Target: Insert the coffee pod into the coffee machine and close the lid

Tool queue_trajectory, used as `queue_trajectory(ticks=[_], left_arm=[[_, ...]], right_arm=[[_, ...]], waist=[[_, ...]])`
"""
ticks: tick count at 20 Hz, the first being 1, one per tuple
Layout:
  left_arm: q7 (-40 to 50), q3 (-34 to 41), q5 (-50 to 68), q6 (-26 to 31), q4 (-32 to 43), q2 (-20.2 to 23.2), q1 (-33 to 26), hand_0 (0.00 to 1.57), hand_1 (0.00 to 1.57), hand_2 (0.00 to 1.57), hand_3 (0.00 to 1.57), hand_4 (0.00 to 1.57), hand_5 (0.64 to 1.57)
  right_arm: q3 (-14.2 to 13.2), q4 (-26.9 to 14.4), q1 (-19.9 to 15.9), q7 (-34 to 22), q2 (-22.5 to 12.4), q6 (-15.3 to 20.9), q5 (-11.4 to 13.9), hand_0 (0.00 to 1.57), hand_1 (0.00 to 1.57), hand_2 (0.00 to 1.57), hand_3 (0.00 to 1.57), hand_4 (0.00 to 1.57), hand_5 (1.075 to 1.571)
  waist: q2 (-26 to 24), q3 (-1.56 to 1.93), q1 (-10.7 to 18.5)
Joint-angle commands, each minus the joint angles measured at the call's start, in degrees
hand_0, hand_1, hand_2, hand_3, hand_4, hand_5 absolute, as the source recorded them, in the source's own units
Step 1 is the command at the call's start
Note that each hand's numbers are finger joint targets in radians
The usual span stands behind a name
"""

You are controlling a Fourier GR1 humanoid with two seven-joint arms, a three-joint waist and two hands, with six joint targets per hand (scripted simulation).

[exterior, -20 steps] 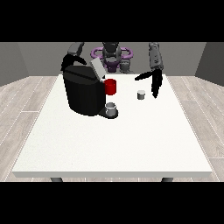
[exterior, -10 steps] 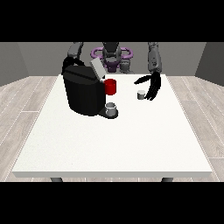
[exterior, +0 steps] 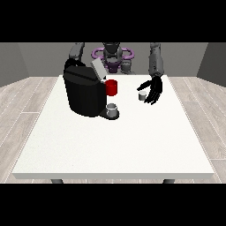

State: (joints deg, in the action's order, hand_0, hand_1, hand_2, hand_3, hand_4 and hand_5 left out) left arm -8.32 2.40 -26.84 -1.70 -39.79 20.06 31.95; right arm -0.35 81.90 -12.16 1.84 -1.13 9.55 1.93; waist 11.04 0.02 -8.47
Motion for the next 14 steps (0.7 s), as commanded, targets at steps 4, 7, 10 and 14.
queue_trajectory(ticks=[4,7,10,14], left_arm=[[-1.0,-0.8,-4.3,-5.4,2.7,-1.5,2.4,0.72,0.72,0.86,0.65,0.23,1.571],[-4.3,1.1,-4.4,-10.2,6.0,-2.4,1.8,0.84,0.84,0.97,0.74,0.39,1.571],[-2.4,-0.8,-6.7,-7.5,5.8,-1.3,4.3,0.92,0.92,1.04,0.83,0.36,1.571],[-6.1,-1.2,-9.6,-11.4,8.3,1.6,2.4,0.90,0.90,1.01,0.78,0.31,1.571]], right_arm=[[-1.8,0.2,-2.4,-3.6,-1.6,-0.4,-1.1,0.00,0.00,0.00,0.00,0.52,1.571],[-0.2,1.8,0.0,-2.3,-0.9,-1.4,-1.0,0.00,0.00,0.00,0.00,0.49,1.571],[-0.3,-0.6,-2.4,-2.3,0.9,1.7,-0.6,0.00,0.00,0.00,0.00,0.51,1.571],[0.0,1.0,0.5,1.1,0.3,-0.9,-1.8,0.00,0.00,0.00,0.00,0.51,1.571]], waist=[[-1.4,-0.04,-0.1],[0.2,-0.05,-1.3],[-0.7,-0.04,0.4],[2.4,-0.05,-2.0]])
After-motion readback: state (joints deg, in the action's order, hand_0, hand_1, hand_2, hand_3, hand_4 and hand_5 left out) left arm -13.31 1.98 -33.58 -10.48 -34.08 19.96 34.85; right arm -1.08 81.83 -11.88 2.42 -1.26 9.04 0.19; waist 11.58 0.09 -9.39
